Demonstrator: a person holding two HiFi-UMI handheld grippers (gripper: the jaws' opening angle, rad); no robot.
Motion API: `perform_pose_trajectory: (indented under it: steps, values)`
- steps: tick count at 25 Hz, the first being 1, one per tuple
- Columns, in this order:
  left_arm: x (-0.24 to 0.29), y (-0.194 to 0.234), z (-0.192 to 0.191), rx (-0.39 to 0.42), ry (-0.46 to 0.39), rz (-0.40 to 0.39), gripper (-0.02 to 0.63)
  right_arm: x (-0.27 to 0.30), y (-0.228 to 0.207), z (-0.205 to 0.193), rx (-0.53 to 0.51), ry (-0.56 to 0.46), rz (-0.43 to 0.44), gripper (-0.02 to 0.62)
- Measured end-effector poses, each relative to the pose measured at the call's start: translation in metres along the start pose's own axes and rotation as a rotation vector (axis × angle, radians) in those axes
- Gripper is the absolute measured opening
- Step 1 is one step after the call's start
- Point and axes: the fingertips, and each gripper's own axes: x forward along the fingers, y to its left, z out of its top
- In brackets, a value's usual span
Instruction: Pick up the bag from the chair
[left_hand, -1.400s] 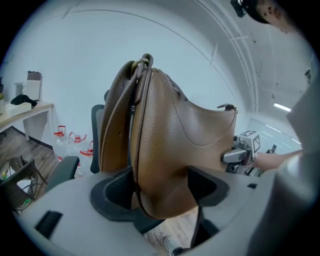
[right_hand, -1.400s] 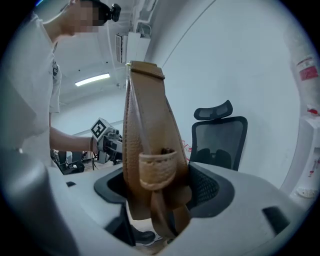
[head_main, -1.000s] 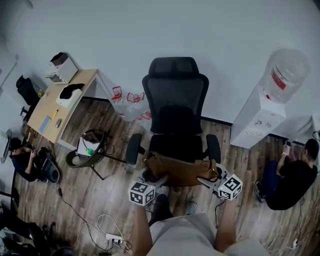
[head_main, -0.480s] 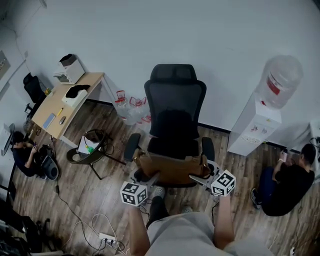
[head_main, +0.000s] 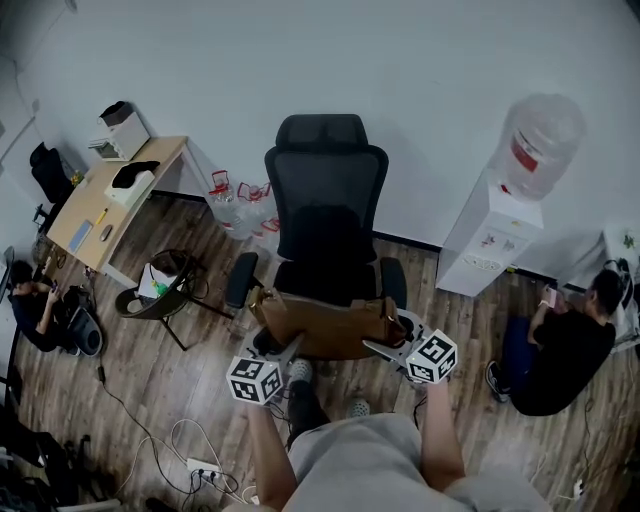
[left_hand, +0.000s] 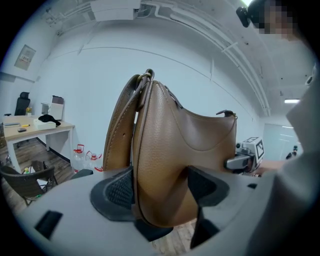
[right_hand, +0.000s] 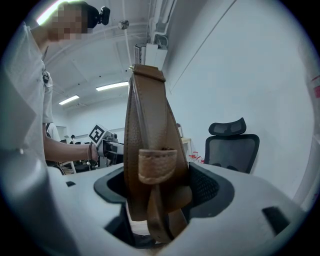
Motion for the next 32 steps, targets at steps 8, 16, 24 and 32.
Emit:
perform_pose_trajectory:
  steps: [8, 16, 24, 32]
  values:
    - [-0.007, -0.009, -0.021, -0.02, 0.01, 0.022, 0.322, -0.007, 0.01, -0.017, -0.019, 0.061, -0.007, 0.339]
    - [-0.014, -0.006, -0.023, -0.015, 0.004, 0.047, 0.322, -0.003, 0.016, -0.023, 0.005, 0.052, -0.032, 0.341]
    - [-0.011, -0.009, -0.013, 0.016, 0.0, 0.034, 0.322, -0.002, 0.013, -0.022, -0.005, 0.082, -0.069, 0.348]
    - [-0.009, -0.009, -0.005, 0.015, -0.006, 0.025, 0.322, -0.004, 0.01, -0.014, -0.014, 0.054, -0.09, 0.345]
